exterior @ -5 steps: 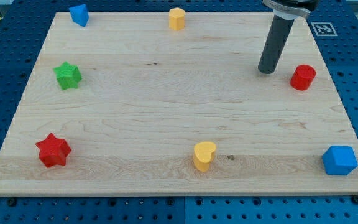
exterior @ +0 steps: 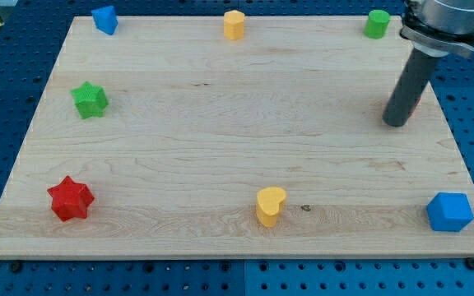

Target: Move your hand to the bottom right side of the red circle

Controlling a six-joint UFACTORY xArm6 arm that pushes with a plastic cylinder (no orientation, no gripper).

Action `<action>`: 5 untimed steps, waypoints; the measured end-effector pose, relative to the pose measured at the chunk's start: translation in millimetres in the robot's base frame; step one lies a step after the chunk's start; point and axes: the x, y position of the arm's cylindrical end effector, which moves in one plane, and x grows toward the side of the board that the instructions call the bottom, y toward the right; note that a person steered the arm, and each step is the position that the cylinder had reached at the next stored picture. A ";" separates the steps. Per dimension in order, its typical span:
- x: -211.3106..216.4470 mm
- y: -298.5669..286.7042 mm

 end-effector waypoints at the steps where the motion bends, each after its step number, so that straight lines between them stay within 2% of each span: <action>1: 1.4 21.1; 4: 1.1 68.5; 5: -5.9 39.1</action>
